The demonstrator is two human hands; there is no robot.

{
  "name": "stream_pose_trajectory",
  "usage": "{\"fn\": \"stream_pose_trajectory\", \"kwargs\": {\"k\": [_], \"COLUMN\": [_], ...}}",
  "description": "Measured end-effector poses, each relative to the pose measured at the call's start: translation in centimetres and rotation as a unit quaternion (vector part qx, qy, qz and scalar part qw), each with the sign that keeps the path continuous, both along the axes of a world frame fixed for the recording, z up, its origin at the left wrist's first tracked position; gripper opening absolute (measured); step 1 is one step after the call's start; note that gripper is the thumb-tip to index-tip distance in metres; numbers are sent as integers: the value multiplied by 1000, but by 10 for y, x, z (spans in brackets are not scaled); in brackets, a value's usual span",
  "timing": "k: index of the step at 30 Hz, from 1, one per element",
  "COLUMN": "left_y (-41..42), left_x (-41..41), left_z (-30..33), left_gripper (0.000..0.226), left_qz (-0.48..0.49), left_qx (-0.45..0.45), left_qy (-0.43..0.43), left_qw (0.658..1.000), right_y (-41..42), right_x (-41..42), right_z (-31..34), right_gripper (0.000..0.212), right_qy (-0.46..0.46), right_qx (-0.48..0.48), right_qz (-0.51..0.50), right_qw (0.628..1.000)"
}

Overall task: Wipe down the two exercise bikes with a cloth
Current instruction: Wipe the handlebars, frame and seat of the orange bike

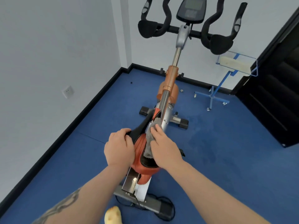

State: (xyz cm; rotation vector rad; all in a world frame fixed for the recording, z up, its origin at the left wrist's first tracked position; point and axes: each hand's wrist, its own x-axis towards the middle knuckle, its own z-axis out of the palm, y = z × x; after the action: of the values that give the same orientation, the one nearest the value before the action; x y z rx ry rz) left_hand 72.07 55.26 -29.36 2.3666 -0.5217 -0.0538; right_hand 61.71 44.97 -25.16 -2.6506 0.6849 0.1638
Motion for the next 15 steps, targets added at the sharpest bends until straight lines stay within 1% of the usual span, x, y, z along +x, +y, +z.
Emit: {"fn": "stream_pose_trajectory", "kwargs": {"k": [1, 2, 4, 6, 7, 9, 10, 11, 13, 15], "left_y": [0, 1, 2, 1, 2, 9, 14, 18, 29, 38], "left_x": [0, 1, 2, 3, 3, 7, 10, 14, 23, 29], "left_z": [0, 0, 1, 5, 5, 4, 3, 1, 0, 2], "left_gripper": [32, 32, 31, 29, 28, 26, 27, 27, 28, 30], "left_qz": [-3, -8, -14, -32, -49, -96, -123, -148, -189, -216], "left_qx": [-5, -11, -19, -5, 9, 25, 24, 8, -70, -152], "left_qy": [-1, -4, 4, 19, 23, 29, 38, 57, 127, 206], "left_qw": [1000, 1000, 1000, 999, 998, 995, 991, 987, 971, 942], "right_y": [7, 20, 49, 62, 60, 46, 42, 42, 59, 88], "right_x": [4, 7, 6, -3, -6, 0, 7, 14, 26, 27], "right_z": [1, -3, -14, -22, -23, -20, -18, -17, -22, -29], "right_gripper": [45, 47, 56, 66, 67, 54, 49, 47, 53, 61], "right_qy": [-7, -11, -13, -13, -19, -26, -26, -31, -33, -40], "right_qx": [-3, -25, -71, -84, -88, -74, -82, -82, -74, -96], "right_qz": [-17, -26, -29, -43, -35, -38, -48, -82, -168, -172], "right_qw": [1000, 999, 997, 995, 995, 996, 995, 993, 982, 980]}}
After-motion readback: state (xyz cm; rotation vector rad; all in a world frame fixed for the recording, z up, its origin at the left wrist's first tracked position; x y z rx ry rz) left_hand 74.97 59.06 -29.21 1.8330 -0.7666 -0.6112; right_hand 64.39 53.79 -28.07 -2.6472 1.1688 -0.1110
